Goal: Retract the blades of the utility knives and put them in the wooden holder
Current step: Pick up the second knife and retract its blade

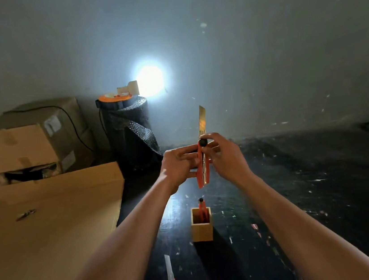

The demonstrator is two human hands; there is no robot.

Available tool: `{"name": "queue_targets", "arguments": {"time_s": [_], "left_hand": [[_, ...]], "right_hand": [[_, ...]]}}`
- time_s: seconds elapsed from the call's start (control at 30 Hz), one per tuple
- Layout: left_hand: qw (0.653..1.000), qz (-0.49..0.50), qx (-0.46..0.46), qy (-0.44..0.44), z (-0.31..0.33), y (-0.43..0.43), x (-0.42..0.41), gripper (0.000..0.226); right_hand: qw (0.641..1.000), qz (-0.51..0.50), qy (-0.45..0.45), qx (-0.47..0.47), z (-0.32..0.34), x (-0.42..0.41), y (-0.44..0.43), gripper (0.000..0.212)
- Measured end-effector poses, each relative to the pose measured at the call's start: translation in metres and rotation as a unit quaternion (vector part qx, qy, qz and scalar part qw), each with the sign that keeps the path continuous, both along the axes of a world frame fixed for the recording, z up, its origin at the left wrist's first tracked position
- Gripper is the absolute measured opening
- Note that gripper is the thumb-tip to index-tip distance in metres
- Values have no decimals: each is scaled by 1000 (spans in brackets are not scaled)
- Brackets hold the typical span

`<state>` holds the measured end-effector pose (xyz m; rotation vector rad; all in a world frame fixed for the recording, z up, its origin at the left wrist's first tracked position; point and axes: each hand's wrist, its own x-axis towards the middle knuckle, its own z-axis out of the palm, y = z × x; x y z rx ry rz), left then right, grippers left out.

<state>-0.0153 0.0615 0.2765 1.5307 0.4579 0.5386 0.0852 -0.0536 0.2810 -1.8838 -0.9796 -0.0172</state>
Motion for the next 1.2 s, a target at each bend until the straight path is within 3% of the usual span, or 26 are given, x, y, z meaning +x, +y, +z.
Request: {"name": "queue_targets", "arguments": {"time_s": [0.2, 0.8, 1.0, 1.2], "left_hand": [[1000, -1, -2, 2, 2, 5, 1, 40], [999, 37, -25, -2, 5, 18, 8, 45], [999, 31, -22, -12, 7, 24, 16, 45], [999, 35, -14, -15, 9, 26, 26, 48]], "right_hand": [[1000, 6, -10, -10, -3, -1, -2, 16], [999, 8, 14, -38, -34, -18, -3, 17], [999, 31, 10, -42, -27, -14, -2, 30], [1000, 11, 22, -20, -23, -11, 1, 17]]}}
